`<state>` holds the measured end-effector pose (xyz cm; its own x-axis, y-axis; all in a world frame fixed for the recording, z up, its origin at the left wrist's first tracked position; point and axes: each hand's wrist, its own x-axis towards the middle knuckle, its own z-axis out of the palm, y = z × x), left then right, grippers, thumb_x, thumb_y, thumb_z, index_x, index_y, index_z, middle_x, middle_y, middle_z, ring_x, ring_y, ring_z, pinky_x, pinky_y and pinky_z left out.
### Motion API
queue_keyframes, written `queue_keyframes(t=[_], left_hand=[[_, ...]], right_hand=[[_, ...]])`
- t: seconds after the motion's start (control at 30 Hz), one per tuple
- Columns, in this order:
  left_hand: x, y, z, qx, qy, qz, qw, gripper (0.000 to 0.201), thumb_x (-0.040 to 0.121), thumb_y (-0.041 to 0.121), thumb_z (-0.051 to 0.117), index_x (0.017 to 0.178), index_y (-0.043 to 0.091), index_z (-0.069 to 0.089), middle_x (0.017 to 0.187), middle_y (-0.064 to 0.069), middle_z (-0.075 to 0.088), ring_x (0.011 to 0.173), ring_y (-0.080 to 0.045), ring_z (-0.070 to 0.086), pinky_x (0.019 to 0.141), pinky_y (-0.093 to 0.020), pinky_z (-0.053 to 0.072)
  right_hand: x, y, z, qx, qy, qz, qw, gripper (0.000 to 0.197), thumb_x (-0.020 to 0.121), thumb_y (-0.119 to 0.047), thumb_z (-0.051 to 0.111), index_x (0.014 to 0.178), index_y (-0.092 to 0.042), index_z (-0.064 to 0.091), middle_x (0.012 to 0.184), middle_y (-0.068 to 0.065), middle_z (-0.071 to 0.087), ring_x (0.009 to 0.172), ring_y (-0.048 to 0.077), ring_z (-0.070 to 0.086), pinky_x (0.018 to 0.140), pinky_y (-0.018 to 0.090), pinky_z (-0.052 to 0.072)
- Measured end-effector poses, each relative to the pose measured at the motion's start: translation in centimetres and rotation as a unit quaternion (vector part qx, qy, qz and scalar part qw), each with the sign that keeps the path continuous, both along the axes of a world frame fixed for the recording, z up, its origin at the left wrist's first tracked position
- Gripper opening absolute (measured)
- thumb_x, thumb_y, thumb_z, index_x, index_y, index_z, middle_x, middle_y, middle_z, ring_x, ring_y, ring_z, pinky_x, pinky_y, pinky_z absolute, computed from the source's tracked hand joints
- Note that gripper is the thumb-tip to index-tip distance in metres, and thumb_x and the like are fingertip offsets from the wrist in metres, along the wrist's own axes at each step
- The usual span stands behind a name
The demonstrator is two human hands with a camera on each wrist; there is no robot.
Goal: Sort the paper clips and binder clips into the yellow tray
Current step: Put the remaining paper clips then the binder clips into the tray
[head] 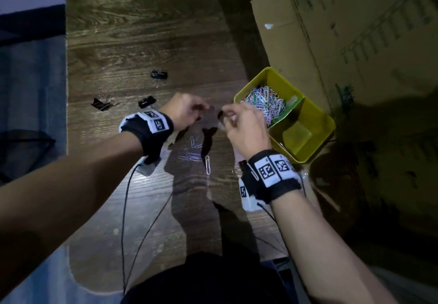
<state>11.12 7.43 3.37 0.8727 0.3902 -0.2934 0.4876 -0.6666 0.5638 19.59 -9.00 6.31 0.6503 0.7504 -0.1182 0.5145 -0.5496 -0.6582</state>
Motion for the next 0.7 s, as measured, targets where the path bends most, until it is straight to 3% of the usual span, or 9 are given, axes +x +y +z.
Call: queue_keyframes(t=[0.07,0.13,0.2,0.3,0.4,0.5,0.6,0.7], left_hand=[[-1.9,0.5,-1.2,0.035,0.066,-0.092,0.993,0.054,0.076,-0.009,0.048,0.121,0.019,0.060,0.124,-0.004,0.061,0.114,-0.022,0.056,0.096,-0.027,0.043],[-3.5,0.7,-2.4,0.065,0.123,-0.166,0.976,0.071,0.072,-0.008,0.046,0.134,0.026,0.045,0.144,0.000,0.041,0.129,-0.024,0.041,0.103,-0.042,0.040],[-4.8,0.3,-3.1,0.100,0.162,-0.225,0.956,0.080,0.073,0.000,0.048,0.143,0.034,0.027,0.154,0.006,0.021,0.137,-0.021,0.028,0.103,-0.042,0.039],[-6.4,-0.9,-3.5,0.161,0.194,-0.292,0.922,0.077,0.081,0.016,0.050,0.145,0.037,0.013,0.156,0.009,0.008,0.140,-0.018,0.017,0.103,-0.044,0.036],[-7.4,-2.1,-4.1,0.140,0.134,-0.271,0.943,0.066,0.083,0.022,0.053,0.144,0.020,0.027,0.153,-0.004,0.023,0.137,-0.025,0.024,0.106,-0.046,0.035],[-8.5,-3.2,-5.0,0.139,0.059,-0.235,0.960,0.056,0.081,0.019,0.059,0.133,0.006,0.045,0.136,-0.014,0.046,0.120,-0.032,0.045,0.095,-0.046,0.046],[-9.6,-4.2,-5.5,0.132,0.024,-0.197,0.971,0.044,0.083,0.012,0.059,0.124,-0.001,0.052,0.123,-0.018,0.053,0.105,-0.033,0.053,0.085,-0.045,0.051],[-10.6,-4.9,-5.8,0.134,0.010,-0.182,0.974,0.036,0.082,0.006,0.063,0.116,-0.003,0.058,0.113,-0.018,0.058,0.097,-0.033,0.056,0.078,-0.043,0.055]], right_hand=[[-2.0,0.0,-1.3,-0.046,0.022,0.032,0.998,0.021,0.085,-0.010,0.061,0.102,-0.015,0.071,0.101,0.008,0.067,0.088,0.021,0.065,0.086,0.030,0.052],[-4.0,-0.3,-2.6,-0.116,0.040,0.053,0.991,0.016,0.086,-0.013,0.060,0.097,-0.012,0.071,0.097,0.011,0.069,0.086,0.026,0.067,0.079,0.031,0.055],[-5.8,-0.6,-3.7,-0.183,0.048,0.069,0.980,0.019,0.088,-0.018,0.062,0.103,-0.007,0.068,0.101,0.014,0.066,0.091,0.030,0.066,0.077,0.029,0.051],[-7.9,-1.0,-4.8,-0.219,0.053,0.068,0.972,0.033,0.089,-0.023,0.064,0.114,-0.003,0.060,0.125,0.018,0.050,0.108,0.035,0.057,0.087,0.039,0.048],[-9.0,-0.7,-5.7,-0.219,0.020,0.058,0.974,0.027,0.093,-0.020,0.059,0.113,-0.002,0.060,0.126,0.018,0.049,0.107,0.032,0.058,0.085,0.037,0.049],[-9.0,-0.6,-6.2,-0.218,0.006,0.054,0.974,0.018,0.095,-0.012,0.055,0.106,-0.002,0.064,0.109,0.016,0.060,0.095,0.029,0.063,0.071,0.030,0.048],[-8.9,-0.7,-6.6,-0.232,0.006,0.062,0.971,0.015,0.095,-0.003,0.052,0.100,0.000,0.065,0.093,0.017,0.066,0.086,0.030,0.066,0.064,0.028,0.047],[-9.2,-0.9,-6.8,-0.236,-0.002,0.069,0.969,0.014,0.094,-0.001,0.050,0.097,-0.001,0.064,0.090,0.017,0.066,0.085,0.030,0.065,0.063,0.029,0.046]])
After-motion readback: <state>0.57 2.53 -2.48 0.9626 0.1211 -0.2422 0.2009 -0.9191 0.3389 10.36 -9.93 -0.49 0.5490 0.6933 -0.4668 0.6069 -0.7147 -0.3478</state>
